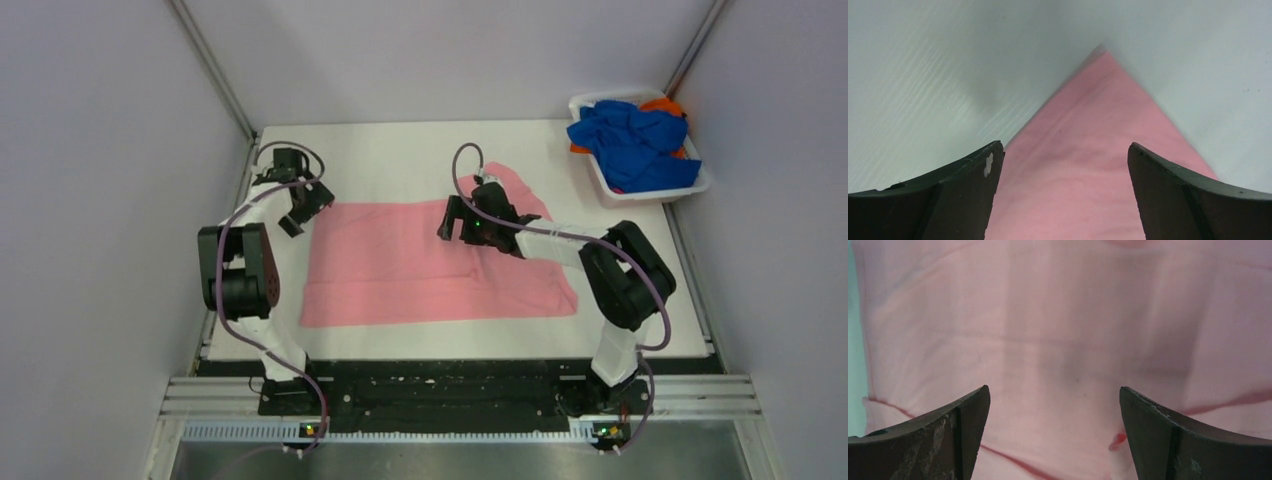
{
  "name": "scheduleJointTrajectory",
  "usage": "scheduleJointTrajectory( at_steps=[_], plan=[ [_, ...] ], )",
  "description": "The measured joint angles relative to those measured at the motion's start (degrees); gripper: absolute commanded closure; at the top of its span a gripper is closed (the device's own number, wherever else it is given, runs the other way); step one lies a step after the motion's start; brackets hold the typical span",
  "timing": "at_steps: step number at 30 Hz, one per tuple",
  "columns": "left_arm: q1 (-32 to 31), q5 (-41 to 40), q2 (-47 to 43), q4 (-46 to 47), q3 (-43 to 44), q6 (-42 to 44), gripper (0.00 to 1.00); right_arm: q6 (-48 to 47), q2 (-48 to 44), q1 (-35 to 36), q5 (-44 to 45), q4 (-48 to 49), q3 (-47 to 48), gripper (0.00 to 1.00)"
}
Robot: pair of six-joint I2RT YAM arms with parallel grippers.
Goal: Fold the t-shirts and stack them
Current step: Grab the side of the flattened tshirt furthest away from the robot with both arms
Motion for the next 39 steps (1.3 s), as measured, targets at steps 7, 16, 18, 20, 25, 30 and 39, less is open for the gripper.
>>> scheduleJointTrajectory(
  at_steps=[7, 16, 18, 20, 25, 30, 39],
  plan=[
    [0.0, 0.5, 10.7, -2.7, 11.8, 2.5, 0.21, -4.1, 1.8, -1.3, 2.4, -2.3, 7.6, 0.01],
    [0.0, 0.0, 23.2, -8.3, 26.6, 5.4, 0.44, -7.2, 1.8, -10.7, 3.8, -3.0, 9.2, 0.01],
    [0.0, 0.5, 24.6, -8.9, 28.9, 5.5, 0.45, -8.0, 2.0, -12.3, 4.6, -3.1, 10.5, 0.01],
    [0.0, 0.6, 25.2, -9.3, 29.9, 5.7, 0.47, -8.7, 3.0, -13.2, 5.3, -3.1, 13.3, 0.01],
    [0.0, 0.2, 25.5, -10.2, 30.2, 5.9, 0.52, -11.4, 9.6, -14.2, 7.2, -3.7, 24.2, 0.01],
    [-0.3, 0.1, 25.5, -11.0, 30.3, 6.5, 0.57, -15.1, 21.1, -14.2, 10.9, -5.8, 38.2, 0.01],
    [-1.1, -1.3, 25.5, -13.0, 30.2, 7.3, 1.00, -18.0, 39.5, -14.3, 12.9, -15.0, 60.6, 0.04]
  ],
)
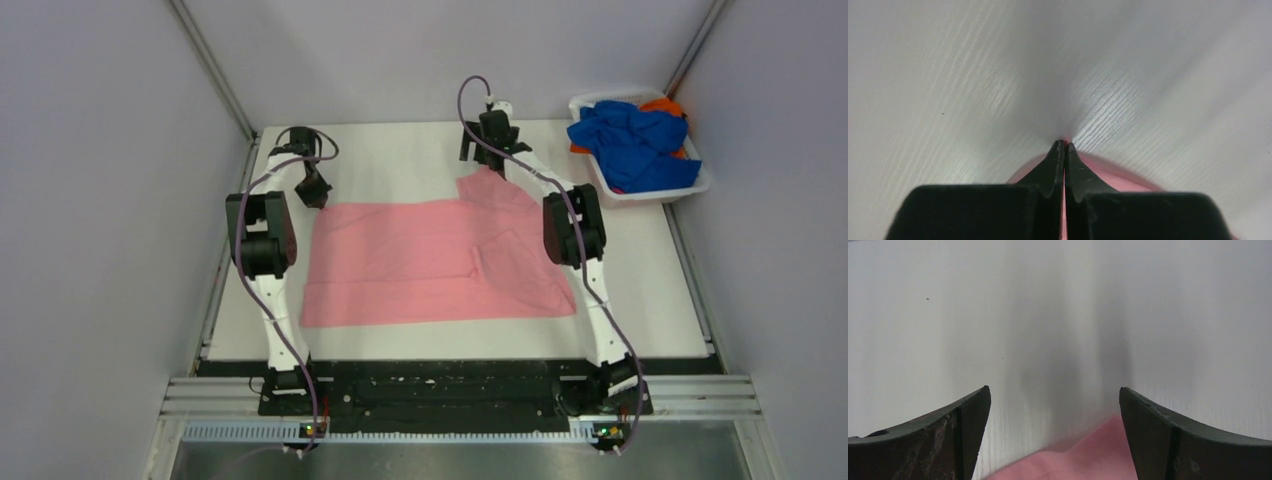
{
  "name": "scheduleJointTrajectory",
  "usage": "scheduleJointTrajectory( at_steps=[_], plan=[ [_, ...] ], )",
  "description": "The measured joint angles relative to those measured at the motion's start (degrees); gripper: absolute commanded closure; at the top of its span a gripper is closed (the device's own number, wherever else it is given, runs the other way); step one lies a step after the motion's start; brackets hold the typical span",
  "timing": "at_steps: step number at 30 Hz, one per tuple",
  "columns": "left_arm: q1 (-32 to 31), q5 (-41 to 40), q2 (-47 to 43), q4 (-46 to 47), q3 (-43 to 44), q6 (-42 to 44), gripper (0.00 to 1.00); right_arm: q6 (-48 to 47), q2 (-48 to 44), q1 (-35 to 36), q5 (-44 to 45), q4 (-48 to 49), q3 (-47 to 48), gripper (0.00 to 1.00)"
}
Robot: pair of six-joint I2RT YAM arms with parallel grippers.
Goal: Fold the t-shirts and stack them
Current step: Grab the side of the flattened tshirt furthest away from the robot with both arms
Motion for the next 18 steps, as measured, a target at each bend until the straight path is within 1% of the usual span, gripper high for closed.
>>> scheduleJointTrajectory(
  at_steps=[2, 4, 10, 13, 15, 17, 18],
  plan=[
    [0.0, 0.0, -0.1, 0.0, 0.0, 0.3, 1.00, -0.1, 2.8, 0.0, -0.2, -1.4, 3.9, 0.06],
    [0.0, 0.3, -0.5, 0.2, -0.6, 0.8, 1.00, -0.1, 4.3, 0.0, -0.2, -2.5, 5.7, 0.10],
    [-0.1, 1.9, -3.1, 0.2, -4.4, 1.4, 1.00, -2.2, 4.9, 0.1, 0.7, -4.8, 6.3, 0.19],
    [-0.1, 2.7, -5.0, 0.5, -7.1, 1.7, 1.00, -4.1, 4.2, 0.5, 2.0, -4.6, 4.9, 0.24],
    [-0.1, 3.5, -6.1, 0.8, -8.4, 1.8, 1.00, -5.0, 3.2, 0.7, 3.6, -5.0, 3.2, 0.32],
    [-0.1, 4.0, -7.0, 1.2, -9.4, 2.0, 1.00, -5.6, 2.1, 0.9, 5.0, -4.7, 1.3, 0.47],
    [-0.2, 4.2, -7.5, 1.5, -9.9, 2.1, 1.00, -5.7, 1.4, 1.0, 5.8, -4.6, 0.2, 0.58]
  ],
)
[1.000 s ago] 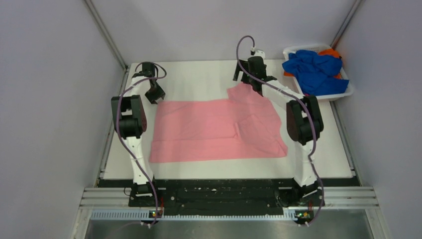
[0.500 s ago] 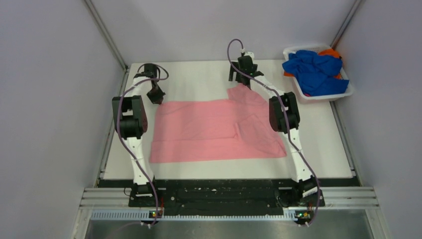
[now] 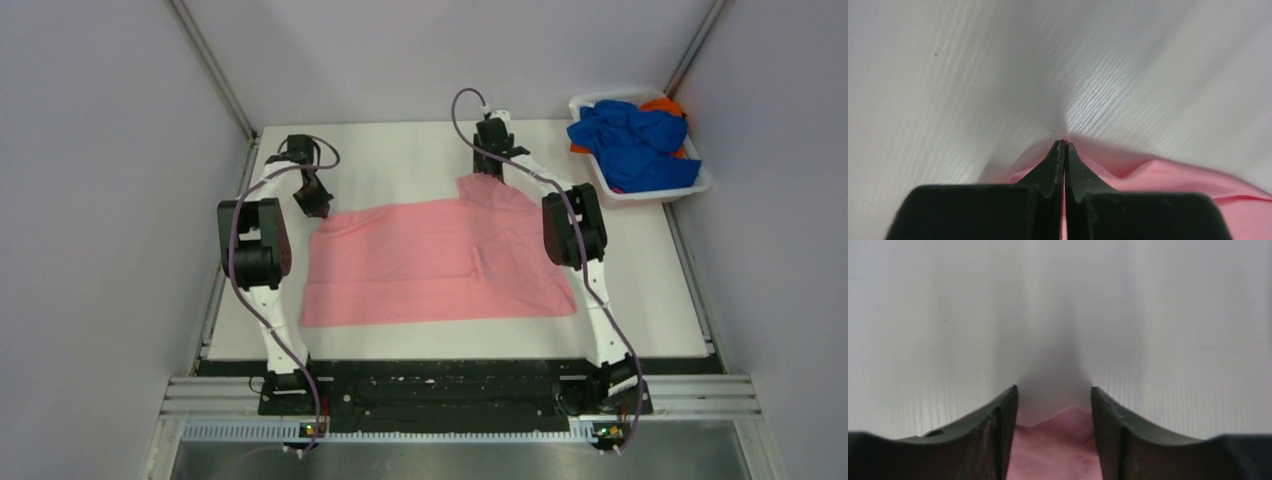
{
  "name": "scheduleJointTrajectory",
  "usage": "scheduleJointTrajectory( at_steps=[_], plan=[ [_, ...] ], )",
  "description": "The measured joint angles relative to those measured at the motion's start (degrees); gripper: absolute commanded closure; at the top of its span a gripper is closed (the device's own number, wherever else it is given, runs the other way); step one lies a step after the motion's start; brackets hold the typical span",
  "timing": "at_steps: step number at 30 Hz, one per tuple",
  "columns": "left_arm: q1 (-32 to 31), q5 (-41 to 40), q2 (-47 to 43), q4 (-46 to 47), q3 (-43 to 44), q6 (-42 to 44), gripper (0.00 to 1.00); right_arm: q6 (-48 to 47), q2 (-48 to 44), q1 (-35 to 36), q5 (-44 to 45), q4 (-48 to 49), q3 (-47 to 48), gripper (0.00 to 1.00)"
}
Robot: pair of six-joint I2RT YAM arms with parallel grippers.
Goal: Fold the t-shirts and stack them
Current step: Grab the side of the flattened tshirt furthest away from the robot with both arms, then fold the other side of the tshirt into a rectangle
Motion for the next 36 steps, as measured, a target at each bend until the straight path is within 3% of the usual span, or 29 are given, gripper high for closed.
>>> scheduleJointTrajectory(
  at_steps=[2, 6, 11, 20, 36],
  plan=[
    [0.0, 0.5, -0.7, 0.4, -0.6, 0.1, 1.00, -0.4, -1.2, 0.1, 1.3, 0.3, -2.0, 0.78],
    [0.0, 0.8, -1.7, 1.4, -1.2, 0.3, 1.00, -0.7, -1.7, 0.2, 2.3, 0.7, -2.9, 1.00],
    [0.0, 0.7, -3.4, 2.5, -1.4, 0.5, 1.00, -1.5, -2.4, 0.3, 2.8, 2.0, -4.2, 1.00],
    [0.0, 0.2, -10.1, 5.4, -6.1, 0.6, 1.00, -3.3, -20.9, 0.4, -0.7, 13.9, -29.6, 1.00],
    [0.0, -0.8, -25.4, 11.8, -23.0, -0.9, 1.00, -3.1, -48.2, 3.3, -5.6, 22.2, -56.5, 1.00]
  ],
)
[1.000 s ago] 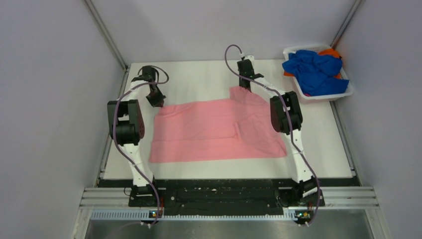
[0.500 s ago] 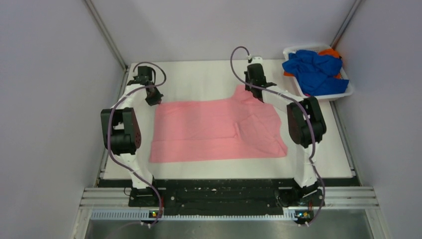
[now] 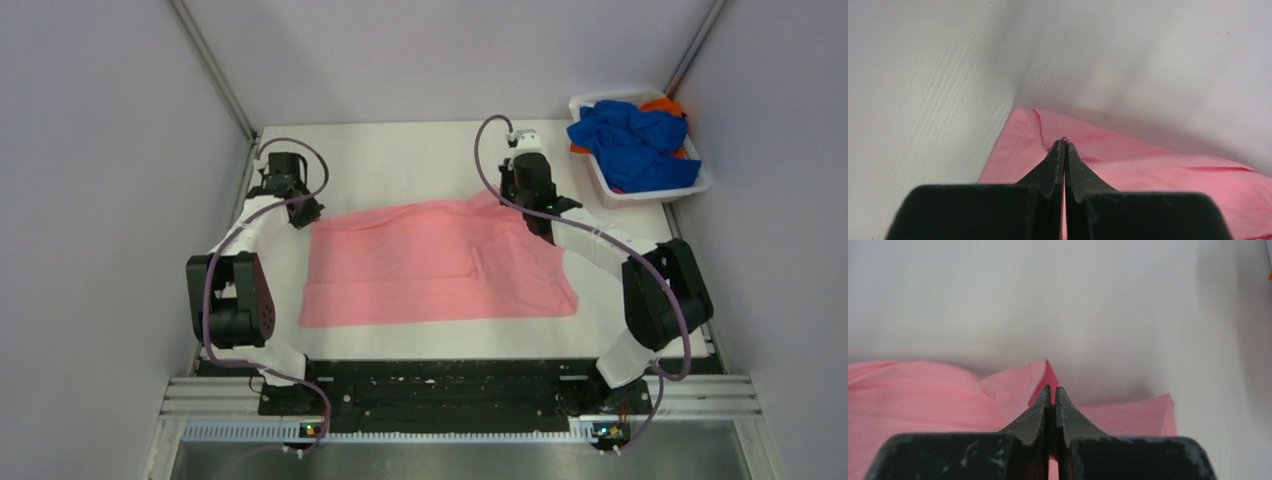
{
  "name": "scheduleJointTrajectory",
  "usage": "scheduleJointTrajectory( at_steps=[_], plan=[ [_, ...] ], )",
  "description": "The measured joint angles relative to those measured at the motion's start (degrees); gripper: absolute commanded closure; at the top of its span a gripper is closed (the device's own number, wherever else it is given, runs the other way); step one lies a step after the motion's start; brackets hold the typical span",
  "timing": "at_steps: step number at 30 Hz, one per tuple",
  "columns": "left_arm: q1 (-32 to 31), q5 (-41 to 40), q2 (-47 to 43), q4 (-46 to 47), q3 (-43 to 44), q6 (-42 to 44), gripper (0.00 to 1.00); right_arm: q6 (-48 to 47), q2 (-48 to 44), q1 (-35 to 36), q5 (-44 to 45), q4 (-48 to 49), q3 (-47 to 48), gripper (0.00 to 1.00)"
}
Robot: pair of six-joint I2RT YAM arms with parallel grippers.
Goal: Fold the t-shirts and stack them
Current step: Fold the other side of the tshirt into a rectangle
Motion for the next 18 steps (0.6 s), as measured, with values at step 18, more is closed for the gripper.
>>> scheduleJointTrajectory(
  at_steps=[18],
  plan=[
    [0.0, -1.0, -18.9, 6.0, -23.3, -4.7, 1.00, 8.7, -27.6, 5.2, 3.7, -1.3, -27.1, 0.98]
  ],
)
